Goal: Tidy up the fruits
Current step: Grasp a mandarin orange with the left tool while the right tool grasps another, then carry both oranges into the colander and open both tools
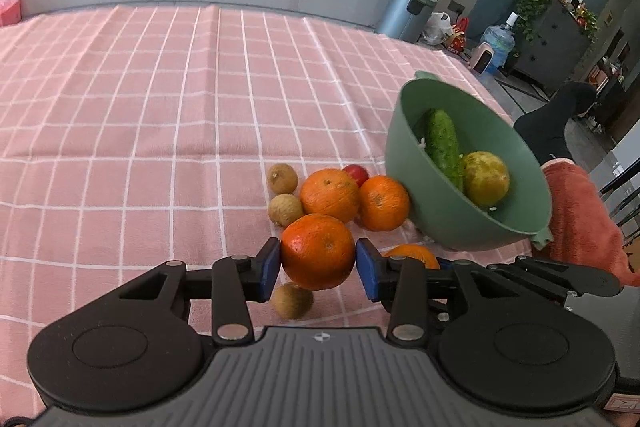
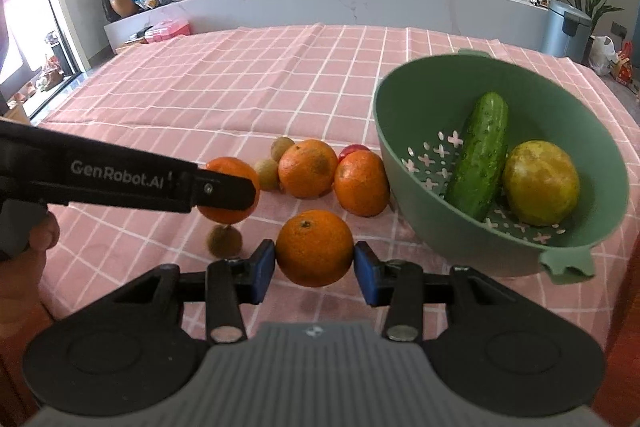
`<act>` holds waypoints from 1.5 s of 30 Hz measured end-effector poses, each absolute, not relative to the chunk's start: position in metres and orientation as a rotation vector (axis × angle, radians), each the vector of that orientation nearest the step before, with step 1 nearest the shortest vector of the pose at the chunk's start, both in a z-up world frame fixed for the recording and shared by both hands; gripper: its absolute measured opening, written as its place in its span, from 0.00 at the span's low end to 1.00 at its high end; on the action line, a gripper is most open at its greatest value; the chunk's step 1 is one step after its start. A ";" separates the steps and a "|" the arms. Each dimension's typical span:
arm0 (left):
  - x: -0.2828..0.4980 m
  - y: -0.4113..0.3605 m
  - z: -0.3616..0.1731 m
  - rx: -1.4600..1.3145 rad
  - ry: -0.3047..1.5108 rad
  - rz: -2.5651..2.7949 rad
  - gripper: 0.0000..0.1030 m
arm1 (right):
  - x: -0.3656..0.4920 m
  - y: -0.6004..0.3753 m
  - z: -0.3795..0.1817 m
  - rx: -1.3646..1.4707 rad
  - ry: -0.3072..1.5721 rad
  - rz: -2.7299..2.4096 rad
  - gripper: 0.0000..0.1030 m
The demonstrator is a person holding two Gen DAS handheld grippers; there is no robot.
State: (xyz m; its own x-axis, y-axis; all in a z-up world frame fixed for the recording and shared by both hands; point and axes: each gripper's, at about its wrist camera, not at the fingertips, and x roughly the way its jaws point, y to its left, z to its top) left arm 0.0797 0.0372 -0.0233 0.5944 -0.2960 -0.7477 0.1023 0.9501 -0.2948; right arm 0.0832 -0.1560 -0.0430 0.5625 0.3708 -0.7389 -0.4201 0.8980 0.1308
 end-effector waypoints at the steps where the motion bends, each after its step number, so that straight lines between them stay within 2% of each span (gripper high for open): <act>1: 0.079 0.036 -0.020 -0.225 0.904 -0.233 0.44 | 0.080 -0.157 -0.039 -0.064 0.849 0.474 0.39; 13: 0.072 0.005 0.028 -0.195 0.860 -0.265 0.45 | 0.062 -0.183 0.025 -0.173 0.743 0.531 0.39; 20: 0.089 -0.023 0.037 -0.198 0.892 -0.293 0.45 | 0.086 -0.220 0.040 -0.192 0.801 0.522 0.39; 32: 0.135 -0.074 0.015 -0.156 1.009 -0.368 0.45 | 0.148 -0.256 0.026 -0.251 0.989 0.506 0.39; 45: 0.153 -0.087 -0.004 -0.098 1.065 -0.401 0.45 | 0.177 -0.251 -0.009 -0.289 1.122 0.536 0.39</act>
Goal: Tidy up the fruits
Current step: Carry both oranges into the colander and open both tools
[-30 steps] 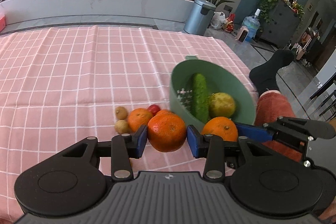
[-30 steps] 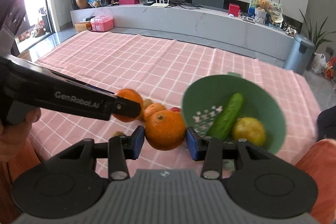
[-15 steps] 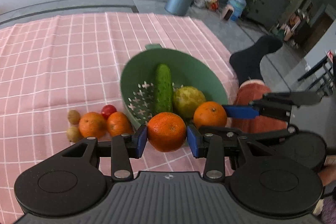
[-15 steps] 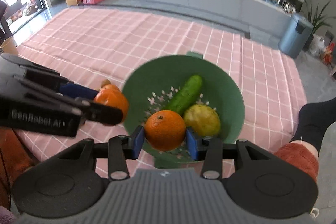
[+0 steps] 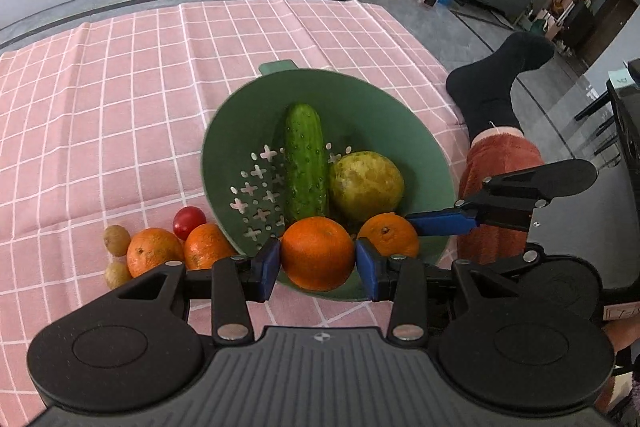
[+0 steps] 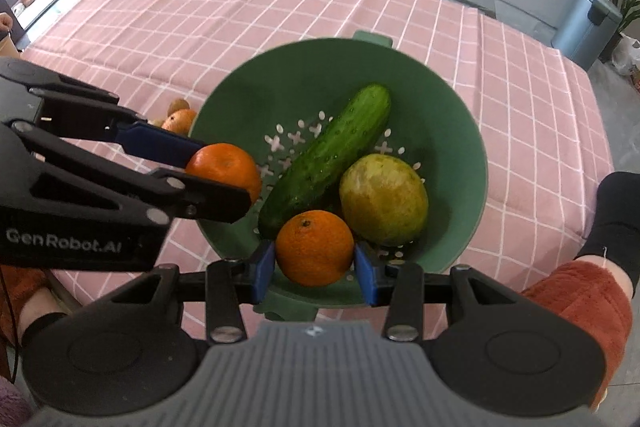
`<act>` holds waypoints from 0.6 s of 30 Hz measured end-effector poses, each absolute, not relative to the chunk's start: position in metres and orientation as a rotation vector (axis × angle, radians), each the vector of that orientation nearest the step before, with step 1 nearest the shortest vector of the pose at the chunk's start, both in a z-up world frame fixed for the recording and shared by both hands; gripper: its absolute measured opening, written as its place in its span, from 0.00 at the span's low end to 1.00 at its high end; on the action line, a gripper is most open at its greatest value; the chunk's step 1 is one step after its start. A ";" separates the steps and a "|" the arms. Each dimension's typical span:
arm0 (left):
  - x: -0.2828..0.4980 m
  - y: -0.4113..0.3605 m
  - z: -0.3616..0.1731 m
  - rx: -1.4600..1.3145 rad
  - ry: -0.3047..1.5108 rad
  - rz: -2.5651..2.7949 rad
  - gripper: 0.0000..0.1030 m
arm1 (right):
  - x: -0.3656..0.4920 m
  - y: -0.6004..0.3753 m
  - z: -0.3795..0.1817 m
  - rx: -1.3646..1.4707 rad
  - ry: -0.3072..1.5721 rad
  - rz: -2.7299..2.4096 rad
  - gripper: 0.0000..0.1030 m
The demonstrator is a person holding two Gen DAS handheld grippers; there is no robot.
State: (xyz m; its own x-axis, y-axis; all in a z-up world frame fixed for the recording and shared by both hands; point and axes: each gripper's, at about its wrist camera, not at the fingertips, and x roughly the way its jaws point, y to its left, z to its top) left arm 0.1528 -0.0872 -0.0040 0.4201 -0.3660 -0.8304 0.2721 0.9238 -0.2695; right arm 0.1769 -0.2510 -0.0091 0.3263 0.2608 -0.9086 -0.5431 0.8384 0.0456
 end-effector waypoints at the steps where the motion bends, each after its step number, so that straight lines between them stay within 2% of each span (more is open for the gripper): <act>1: 0.154 -0.087 -0.006 -0.102 1.068 -0.403 0.45 | 0.178 -0.251 -0.011 -0.289 1.126 0.538 0.39; 15: 0.157 -0.088 -0.014 -0.116 1.063 -0.413 0.47 | 0.178 -0.247 -0.011 -0.312 1.115 0.542 0.40; 18: 0.152 -0.085 -0.006 -0.123 1.039 -0.409 0.51 | 0.175 -0.247 -0.003 -0.313 1.096 0.529 0.44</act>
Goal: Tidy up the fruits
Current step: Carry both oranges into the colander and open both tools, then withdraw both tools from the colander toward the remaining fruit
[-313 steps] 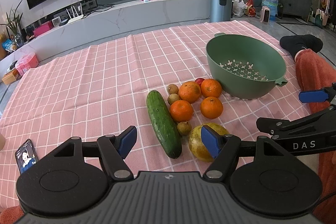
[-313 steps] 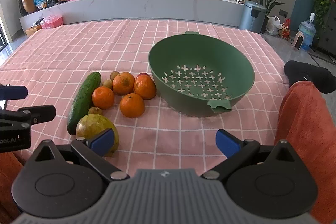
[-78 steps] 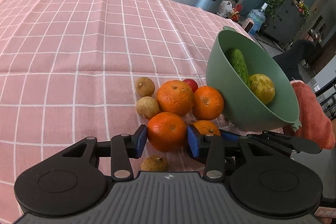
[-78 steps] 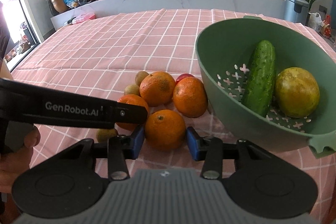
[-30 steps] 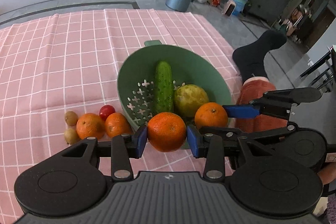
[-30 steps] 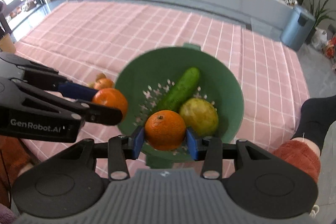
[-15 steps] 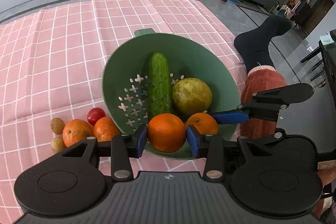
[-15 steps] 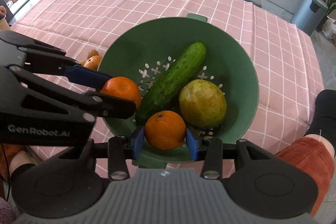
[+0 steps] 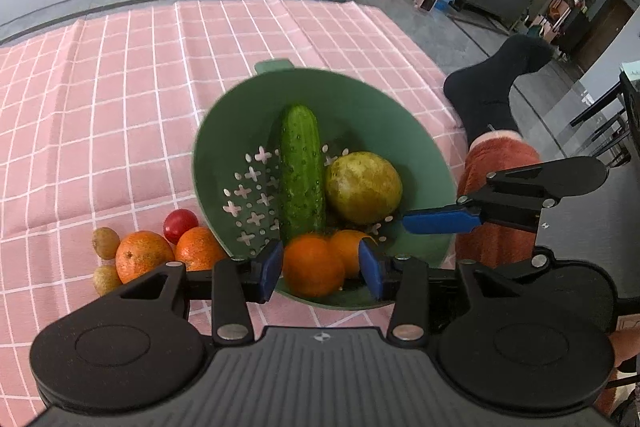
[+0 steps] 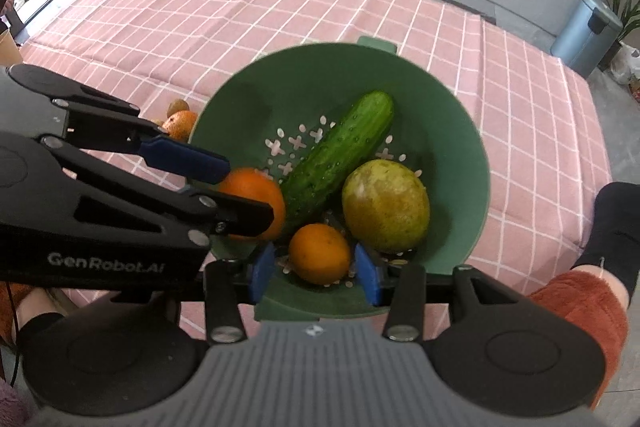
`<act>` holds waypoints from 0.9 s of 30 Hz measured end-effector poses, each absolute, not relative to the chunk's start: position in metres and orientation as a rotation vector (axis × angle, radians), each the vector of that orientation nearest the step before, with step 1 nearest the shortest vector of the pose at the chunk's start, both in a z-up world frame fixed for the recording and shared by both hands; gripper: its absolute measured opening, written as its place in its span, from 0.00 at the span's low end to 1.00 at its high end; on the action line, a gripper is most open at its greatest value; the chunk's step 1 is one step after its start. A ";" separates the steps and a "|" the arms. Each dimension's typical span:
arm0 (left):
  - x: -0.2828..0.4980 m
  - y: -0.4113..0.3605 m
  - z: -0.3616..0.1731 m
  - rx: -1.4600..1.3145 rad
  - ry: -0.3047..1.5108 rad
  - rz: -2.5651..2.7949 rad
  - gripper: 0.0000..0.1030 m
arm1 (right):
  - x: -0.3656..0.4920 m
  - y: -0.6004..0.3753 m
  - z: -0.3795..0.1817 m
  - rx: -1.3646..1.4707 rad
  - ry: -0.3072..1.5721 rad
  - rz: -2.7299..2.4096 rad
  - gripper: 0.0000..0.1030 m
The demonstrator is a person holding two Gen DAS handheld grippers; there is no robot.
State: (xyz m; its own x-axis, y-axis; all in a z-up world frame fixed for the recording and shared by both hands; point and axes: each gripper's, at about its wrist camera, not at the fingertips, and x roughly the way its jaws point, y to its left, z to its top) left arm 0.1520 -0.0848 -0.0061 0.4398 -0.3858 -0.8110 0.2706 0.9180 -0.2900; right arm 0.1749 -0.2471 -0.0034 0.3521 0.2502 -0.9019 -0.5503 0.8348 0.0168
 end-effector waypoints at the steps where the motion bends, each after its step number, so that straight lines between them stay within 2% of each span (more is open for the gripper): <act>1: 0.149 -0.083 -0.002 -0.127 1.025 -0.408 0.52 | 0.173 -0.247 0.000 -0.313 1.084 0.520 0.49; 4: 0.140 -0.078 0.011 -0.124 0.974 -0.402 0.57 | 0.166 -0.245 0.011 -0.318 1.049 0.505 0.51; 7: 0.128 -0.072 0.025 -0.110 0.927 -0.380 0.58 | 0.155 -0.241 0.021 -0.322 1.002 0.477 0.57; 17: 0.088 -0.037 0.056 -0.066 0.787 -0.344 0.61 | 0.101 -0.221 0.047 -0.240 0.778 0.405 0.57; 27: 0.064 0.005 0.057 -0.014 0.727 -0.293 0.62 | 0.060 -0.184 0.044 -0.104 0.641 0.389 0.58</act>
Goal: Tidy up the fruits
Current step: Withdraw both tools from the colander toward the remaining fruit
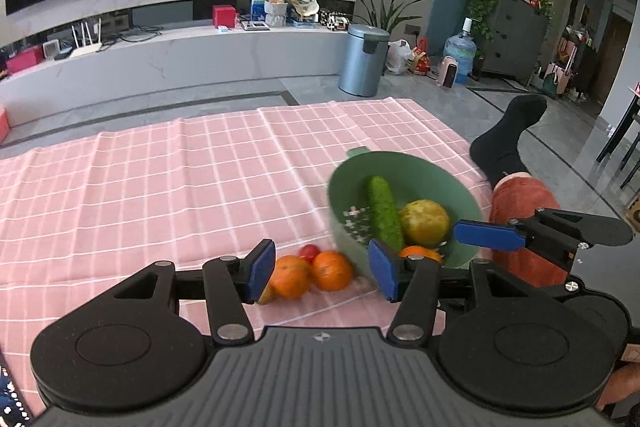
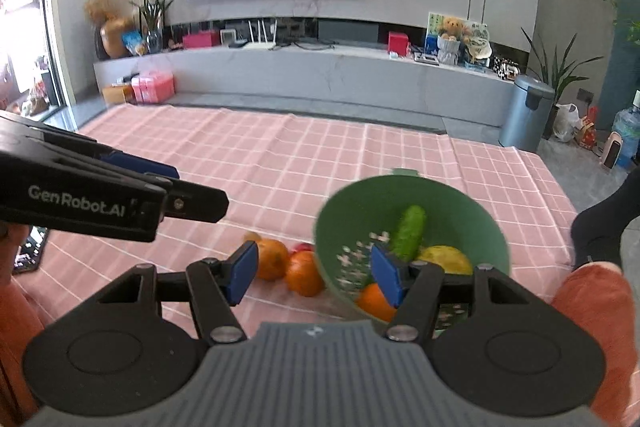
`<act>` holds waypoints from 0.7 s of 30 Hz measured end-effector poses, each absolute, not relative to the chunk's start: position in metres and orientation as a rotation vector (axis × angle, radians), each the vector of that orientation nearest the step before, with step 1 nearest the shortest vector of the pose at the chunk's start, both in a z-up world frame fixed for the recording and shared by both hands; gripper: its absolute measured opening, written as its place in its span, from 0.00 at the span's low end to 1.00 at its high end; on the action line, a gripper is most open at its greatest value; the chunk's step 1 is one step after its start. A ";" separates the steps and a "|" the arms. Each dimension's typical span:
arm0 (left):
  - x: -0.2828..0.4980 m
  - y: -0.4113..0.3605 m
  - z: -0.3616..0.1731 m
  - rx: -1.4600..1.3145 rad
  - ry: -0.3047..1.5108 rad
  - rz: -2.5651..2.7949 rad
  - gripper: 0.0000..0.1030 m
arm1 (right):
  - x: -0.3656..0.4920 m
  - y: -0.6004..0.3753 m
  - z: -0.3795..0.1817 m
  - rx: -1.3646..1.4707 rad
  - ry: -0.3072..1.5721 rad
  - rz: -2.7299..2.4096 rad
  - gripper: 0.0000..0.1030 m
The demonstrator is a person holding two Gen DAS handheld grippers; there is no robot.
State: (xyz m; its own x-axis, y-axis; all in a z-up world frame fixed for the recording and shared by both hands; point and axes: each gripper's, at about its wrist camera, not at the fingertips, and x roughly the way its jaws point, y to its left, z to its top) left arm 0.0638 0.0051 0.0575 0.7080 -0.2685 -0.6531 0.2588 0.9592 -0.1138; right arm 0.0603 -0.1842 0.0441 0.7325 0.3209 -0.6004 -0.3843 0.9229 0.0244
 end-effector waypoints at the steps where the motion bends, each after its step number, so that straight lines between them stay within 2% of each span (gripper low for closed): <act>1: 0.063 0.009 0.056 -0.012 0.727 -0.291 0.62 | 0.058 -0.178 0.042 -0.101 0.637 0.393 0.58; 8: 0.062 0.029 0.040 -0.029 0.740 -0.271 0.62 | 0.053 -0.146 0.022 -0.109 0.639 0.409 0.57; 11: 0.062 0.036 0.033 -0.045 0.745 -0.277 0.62 | 0.055 -0.136 0.011 -0.130 0.651 0.403 0.50; 21: 0.071 0.051 -0.005 -0.092 0.813 -0.281 0.62 | 0.063 -0.123 -0.020 -0.184 0.704 0.395 0.36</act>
